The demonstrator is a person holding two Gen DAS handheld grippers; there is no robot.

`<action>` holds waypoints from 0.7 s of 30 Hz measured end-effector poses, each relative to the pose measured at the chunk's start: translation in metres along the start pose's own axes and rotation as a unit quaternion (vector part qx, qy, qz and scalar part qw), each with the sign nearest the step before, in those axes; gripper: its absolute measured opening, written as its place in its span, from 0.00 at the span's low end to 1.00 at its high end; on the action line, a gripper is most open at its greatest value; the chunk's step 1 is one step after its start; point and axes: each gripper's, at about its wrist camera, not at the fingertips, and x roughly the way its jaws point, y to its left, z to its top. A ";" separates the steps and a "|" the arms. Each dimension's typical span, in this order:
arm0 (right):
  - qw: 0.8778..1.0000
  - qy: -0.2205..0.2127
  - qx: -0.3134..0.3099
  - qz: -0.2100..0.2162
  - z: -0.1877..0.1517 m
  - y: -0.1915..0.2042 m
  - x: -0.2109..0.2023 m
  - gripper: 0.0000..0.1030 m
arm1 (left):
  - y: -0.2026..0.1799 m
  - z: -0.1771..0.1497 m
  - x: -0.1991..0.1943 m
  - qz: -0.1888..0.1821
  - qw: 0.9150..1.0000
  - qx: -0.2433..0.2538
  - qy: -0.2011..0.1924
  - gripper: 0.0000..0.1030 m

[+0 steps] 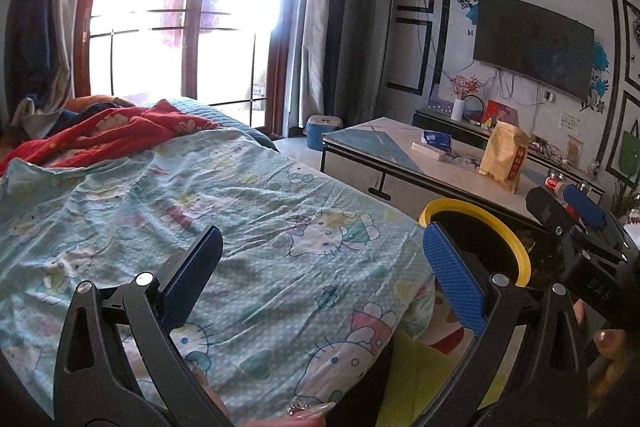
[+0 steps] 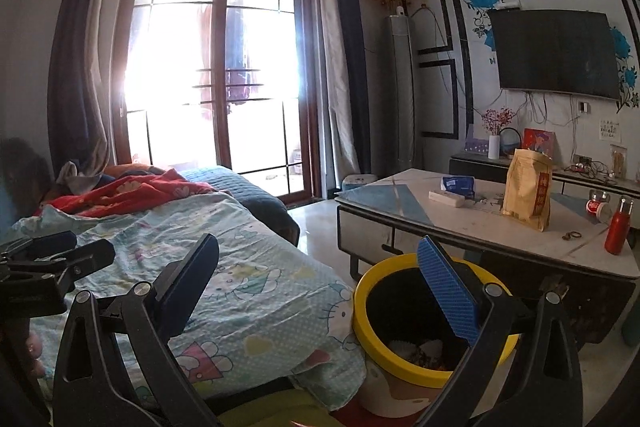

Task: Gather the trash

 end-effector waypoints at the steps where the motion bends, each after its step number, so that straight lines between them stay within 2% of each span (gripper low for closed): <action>1: 1.000 -0.002 -0.001 0.000 0.000 0.001 -0.001 0.94 | 0.000 0.000 0.000 -0.001 1.000 0.000 -0.001 0.89; 21: 1.000 0.003 0.002 -0.003 -0.001 0.002 0.001 0.94 | -0.002 0.002 -0.002 -0.002 1.000 0.000 -0.006 0.89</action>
